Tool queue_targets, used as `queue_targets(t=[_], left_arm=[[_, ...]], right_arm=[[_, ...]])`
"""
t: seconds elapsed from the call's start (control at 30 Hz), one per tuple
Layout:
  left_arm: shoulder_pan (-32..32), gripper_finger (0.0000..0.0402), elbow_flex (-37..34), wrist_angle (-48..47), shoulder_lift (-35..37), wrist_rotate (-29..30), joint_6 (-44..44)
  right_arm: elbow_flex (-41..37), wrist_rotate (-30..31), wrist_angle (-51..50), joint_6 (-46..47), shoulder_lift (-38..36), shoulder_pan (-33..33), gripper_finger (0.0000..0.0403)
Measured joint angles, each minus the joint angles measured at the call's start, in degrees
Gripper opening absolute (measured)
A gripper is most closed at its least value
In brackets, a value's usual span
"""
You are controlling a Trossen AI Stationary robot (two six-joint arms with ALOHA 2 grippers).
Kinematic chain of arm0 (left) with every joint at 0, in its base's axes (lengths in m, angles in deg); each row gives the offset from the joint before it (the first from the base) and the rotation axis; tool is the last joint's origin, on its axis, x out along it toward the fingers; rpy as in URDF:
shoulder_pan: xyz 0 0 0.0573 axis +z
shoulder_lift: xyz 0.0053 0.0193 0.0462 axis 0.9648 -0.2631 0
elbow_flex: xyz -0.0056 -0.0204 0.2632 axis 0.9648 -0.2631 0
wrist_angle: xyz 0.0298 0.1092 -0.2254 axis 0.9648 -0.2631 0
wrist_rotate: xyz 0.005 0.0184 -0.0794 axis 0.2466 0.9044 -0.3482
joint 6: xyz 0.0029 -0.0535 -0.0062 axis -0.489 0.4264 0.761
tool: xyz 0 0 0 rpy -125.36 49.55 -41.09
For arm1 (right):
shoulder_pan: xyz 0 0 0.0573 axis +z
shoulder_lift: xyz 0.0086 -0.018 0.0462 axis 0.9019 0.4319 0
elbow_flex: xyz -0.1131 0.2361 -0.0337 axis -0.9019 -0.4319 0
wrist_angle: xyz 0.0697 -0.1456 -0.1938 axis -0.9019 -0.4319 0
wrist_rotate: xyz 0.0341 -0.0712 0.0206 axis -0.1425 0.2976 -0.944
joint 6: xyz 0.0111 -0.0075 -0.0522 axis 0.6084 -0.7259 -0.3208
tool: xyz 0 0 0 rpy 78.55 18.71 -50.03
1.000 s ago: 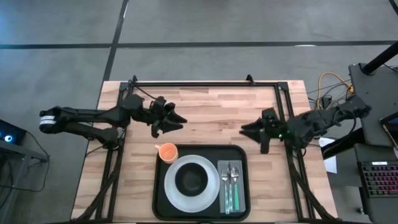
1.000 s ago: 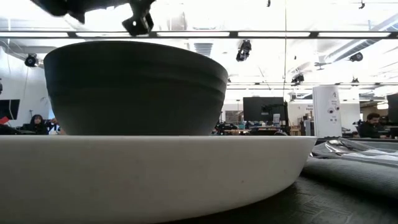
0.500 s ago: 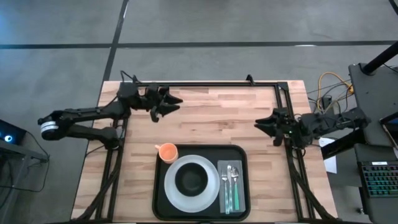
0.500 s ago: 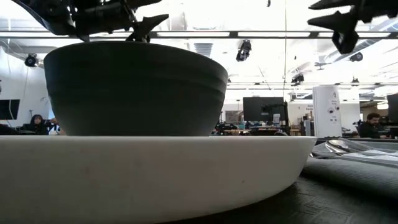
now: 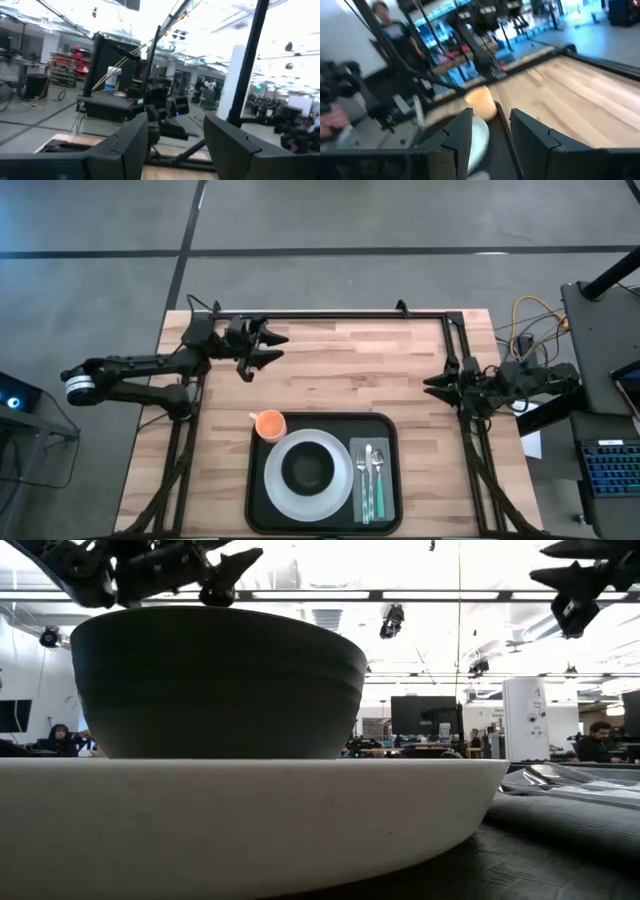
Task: Set up tray
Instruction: Return to Home Position
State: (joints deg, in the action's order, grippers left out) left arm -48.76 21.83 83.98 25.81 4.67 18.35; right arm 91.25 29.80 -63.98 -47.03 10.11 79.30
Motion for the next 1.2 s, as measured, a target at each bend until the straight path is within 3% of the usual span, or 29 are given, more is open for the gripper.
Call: queue_targets(t=[0.2, 0.43, 0.6, 0.8, 1.03, 1.1, 1.2], left_arm=[[-0.4, 0.0173, -6.9, 7.9, 0.5, 6.6, -1.2], [-0.6, 0.0173, -21.3, 28.2, 0.6, 7.0, 0.9], [-0.6, 0.0173, -29.6, 36.8, 0.5, 10.0, 1.8], [1.0, 0.0173, -29.6, 33.0, 1.3, 9.0, 3.1], [4.1, 0.0173, -29.6, 31.5, 10.9, -2.8, 8.2], [4.3, 0.0173, -29.6, 26.4, 15.0, -2.5, 7.2], [3.8, 0.0173, -29.6, 12.7, 21.2, 3.2, 7.8]], right_arm=[[1.6, 1.7, -4.2, -1.7, -2.2, -0.1, 0.0123], [-1.1, 0.0, -3.8, 1.9, -1.9, -0.1, 0.0123], [-4.5, 0.1, -4.7, 5.5, -2.8, -0.1, 0.0123], [-7.2, -0.2, -6.0, 6.5, -2.7, -0.3, 0.0123], [-5.3, 0.7, -12.1, 10.3, -2.8, -0.3, 0.0123], [-5.4, 0.5, -11.9, 9.4, -2.8, -0.3, 0.0123], [-7.0, -2.0, -11.7, 9.0, -2.8, -0.3, 0.0123]])
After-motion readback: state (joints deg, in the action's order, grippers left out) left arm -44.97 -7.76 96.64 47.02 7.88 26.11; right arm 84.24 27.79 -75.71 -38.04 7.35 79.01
